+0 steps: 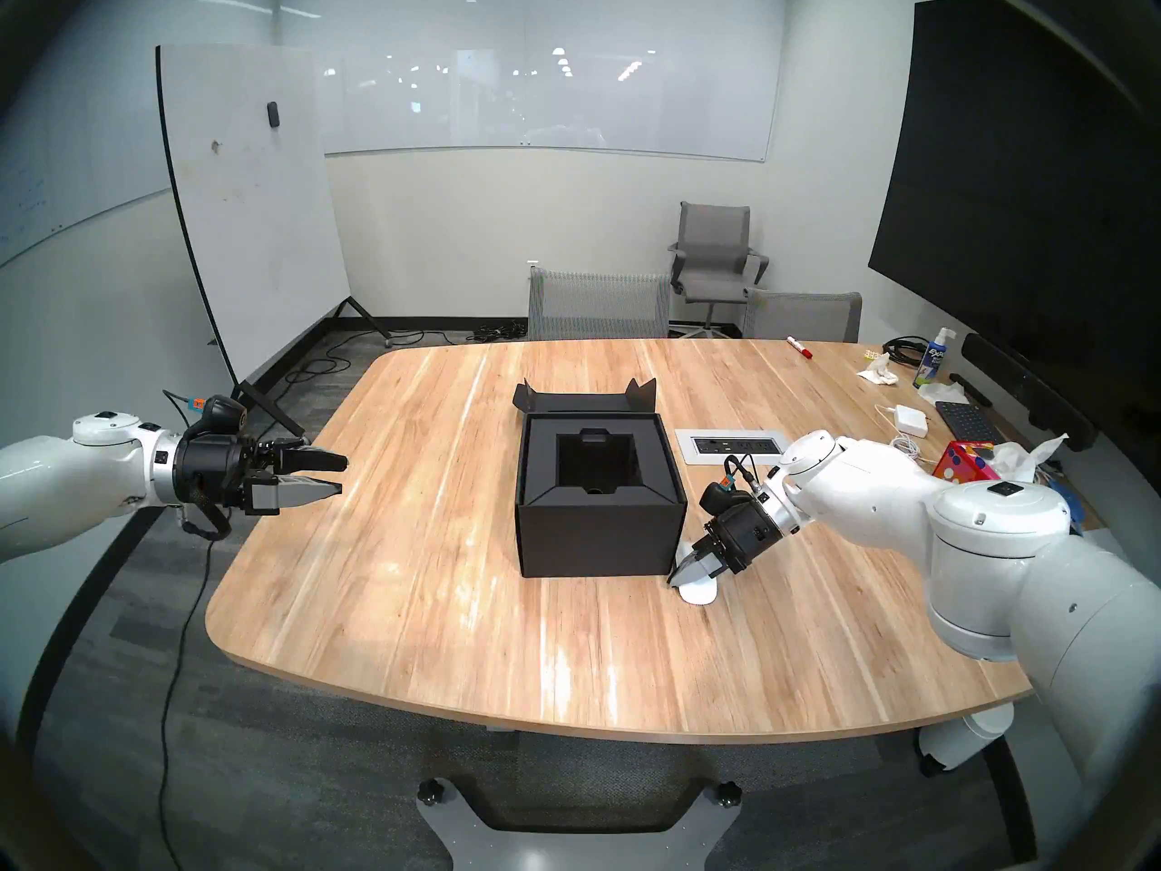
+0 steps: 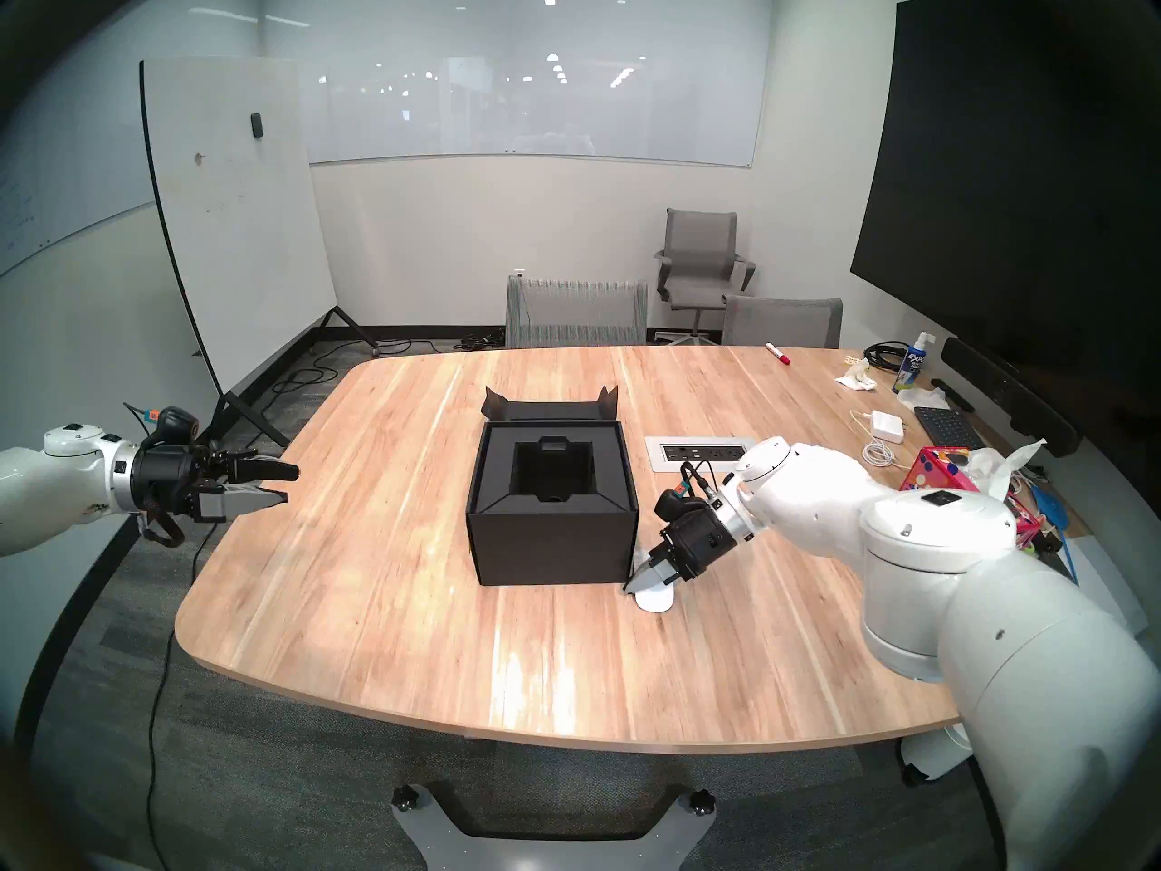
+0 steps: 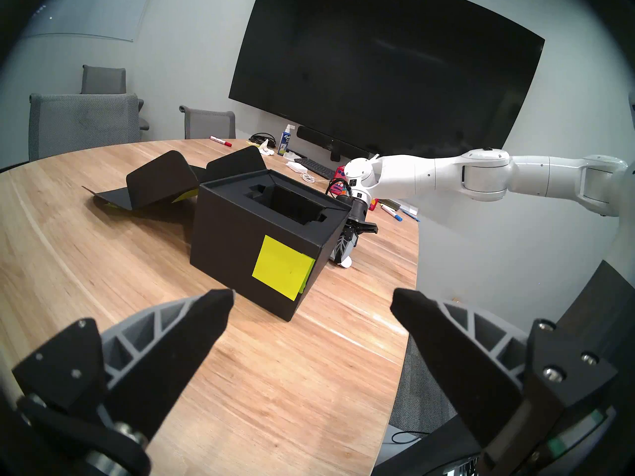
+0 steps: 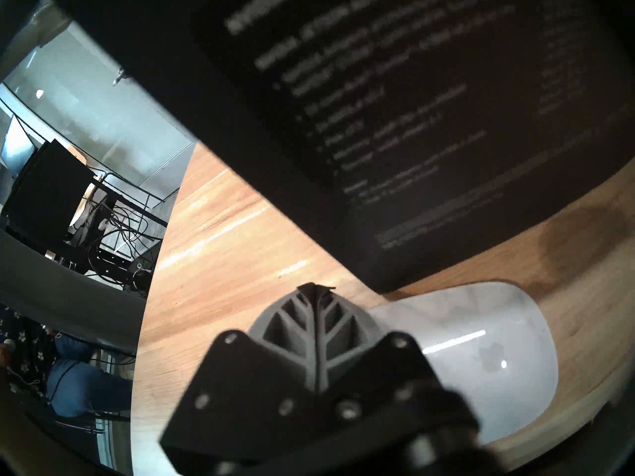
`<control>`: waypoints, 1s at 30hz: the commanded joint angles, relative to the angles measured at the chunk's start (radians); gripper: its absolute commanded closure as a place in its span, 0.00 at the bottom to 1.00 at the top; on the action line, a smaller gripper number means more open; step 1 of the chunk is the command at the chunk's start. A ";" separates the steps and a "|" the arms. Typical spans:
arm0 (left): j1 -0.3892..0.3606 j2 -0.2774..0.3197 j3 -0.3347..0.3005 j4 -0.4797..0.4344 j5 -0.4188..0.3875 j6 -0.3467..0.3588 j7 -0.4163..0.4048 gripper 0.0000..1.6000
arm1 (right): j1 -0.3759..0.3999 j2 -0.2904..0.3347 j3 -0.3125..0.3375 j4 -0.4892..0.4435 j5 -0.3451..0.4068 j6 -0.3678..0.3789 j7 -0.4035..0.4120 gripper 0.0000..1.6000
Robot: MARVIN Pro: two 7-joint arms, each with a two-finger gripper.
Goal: Open the box and place the mouse inside
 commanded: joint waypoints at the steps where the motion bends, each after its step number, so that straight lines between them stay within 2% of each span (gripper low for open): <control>1: -0.011 -0.003 -0.011 -0.002 -0.007 0.001 0.000 0.00 | 0.023 -0.007 -0.060 -0.004 -0.032 0.077 -0.001 1.00; 24: -0.011 -0.003 -0.011 -0.002 -0.008 0.001 0.000 0.00 | 0.063 0.065 -0.155 -0.122 -0.003 0.166 -0.001 1.00; 27: -0.011 -0.003 -0.011 -0.002 -0.008 0.001 0.000 0.00 | 0.070 0.073 -0.161 -0.133 0.008 0.155 -0.001 1.00; 30: -0.011 -0.003 -0.011 -0.002 -0.008 0.001 0.000 0.00 | 0.072 0.076 -0.138 -0.125 0.035 0.101 -0.001 1.00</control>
